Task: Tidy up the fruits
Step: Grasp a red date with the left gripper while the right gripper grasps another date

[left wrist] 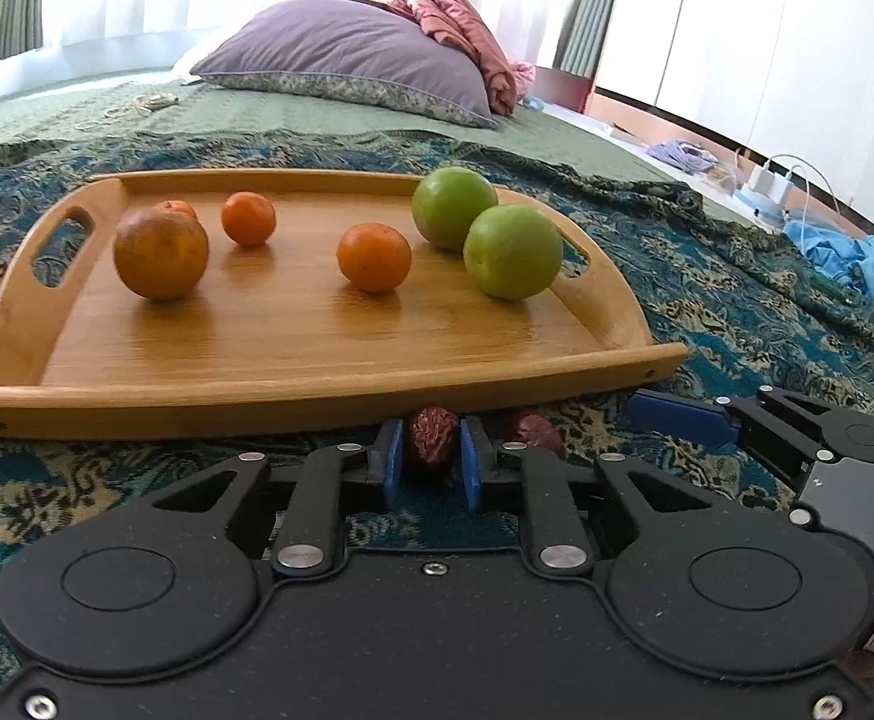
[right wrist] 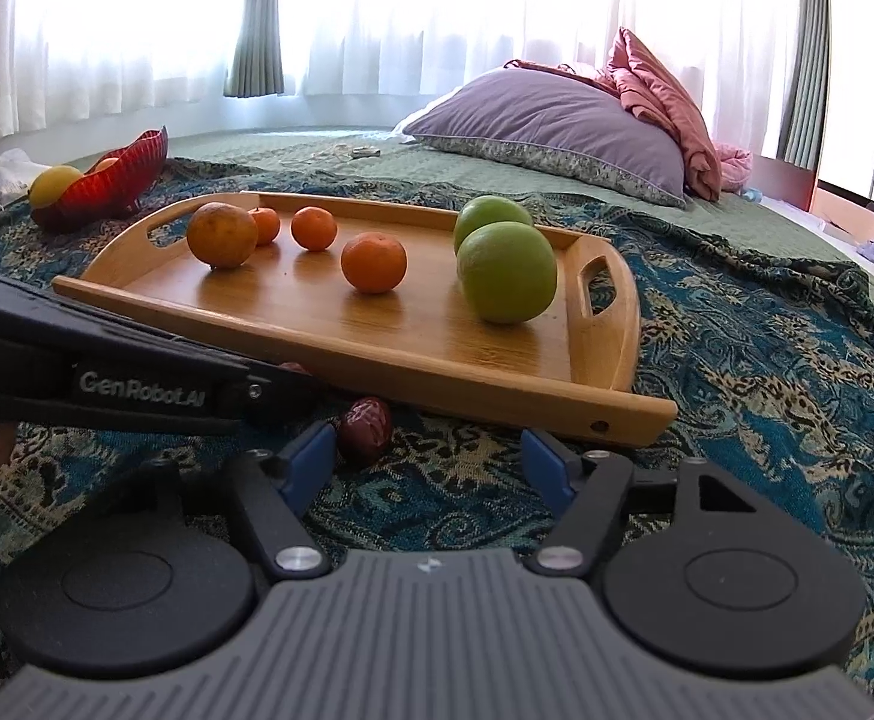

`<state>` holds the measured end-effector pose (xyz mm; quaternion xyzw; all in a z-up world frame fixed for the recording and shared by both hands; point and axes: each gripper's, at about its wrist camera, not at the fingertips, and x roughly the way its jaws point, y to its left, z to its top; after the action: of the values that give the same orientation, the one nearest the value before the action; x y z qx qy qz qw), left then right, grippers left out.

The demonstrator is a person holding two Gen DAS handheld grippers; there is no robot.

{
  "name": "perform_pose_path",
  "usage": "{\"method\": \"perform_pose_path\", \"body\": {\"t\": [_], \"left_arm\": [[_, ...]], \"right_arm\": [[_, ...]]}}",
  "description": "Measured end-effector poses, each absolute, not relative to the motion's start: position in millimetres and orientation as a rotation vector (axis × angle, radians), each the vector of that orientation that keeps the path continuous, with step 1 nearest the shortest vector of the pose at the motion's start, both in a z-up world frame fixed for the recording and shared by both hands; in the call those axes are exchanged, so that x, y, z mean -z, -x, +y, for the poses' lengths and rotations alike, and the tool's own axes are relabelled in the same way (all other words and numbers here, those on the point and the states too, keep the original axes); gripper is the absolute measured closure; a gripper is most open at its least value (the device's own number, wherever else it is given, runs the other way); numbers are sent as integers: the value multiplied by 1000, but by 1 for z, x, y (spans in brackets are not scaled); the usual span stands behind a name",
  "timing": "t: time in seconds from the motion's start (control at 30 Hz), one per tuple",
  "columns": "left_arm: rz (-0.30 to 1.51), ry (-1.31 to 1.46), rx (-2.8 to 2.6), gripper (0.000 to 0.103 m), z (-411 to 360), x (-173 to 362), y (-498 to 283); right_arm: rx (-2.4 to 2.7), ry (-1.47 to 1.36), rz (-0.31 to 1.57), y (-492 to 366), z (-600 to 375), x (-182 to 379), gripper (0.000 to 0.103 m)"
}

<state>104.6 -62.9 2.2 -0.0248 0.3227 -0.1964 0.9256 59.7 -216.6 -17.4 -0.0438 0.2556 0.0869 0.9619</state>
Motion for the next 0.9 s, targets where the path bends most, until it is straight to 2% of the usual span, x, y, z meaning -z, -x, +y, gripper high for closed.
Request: {"method": "perform_pose_path", "body": {"t": [0.3, 0.37, 0.43, 0.5, 0.9], "left_arm": [[651, 61, 368, 84, -52, -5, -103], [649, 62, 363, 84, -50, -6, -102], [647, 62, 357, 84, -47, -6, -102], [647, 64, 349, 84, -45, -6, -101], [638, 51, 328, 84, -42, -4, -95]], "right_arm": [[-193, 27, 509, -61, -208, 15, 30], [-198, 27, 513, -62, -205, 15, 36], [-205, 25, 521, -64, -203, 16, 50], [-201, 25, 529, -66, -202, 17, 55], [-184, 8, 528, -68, -197, 15, 56]]}}
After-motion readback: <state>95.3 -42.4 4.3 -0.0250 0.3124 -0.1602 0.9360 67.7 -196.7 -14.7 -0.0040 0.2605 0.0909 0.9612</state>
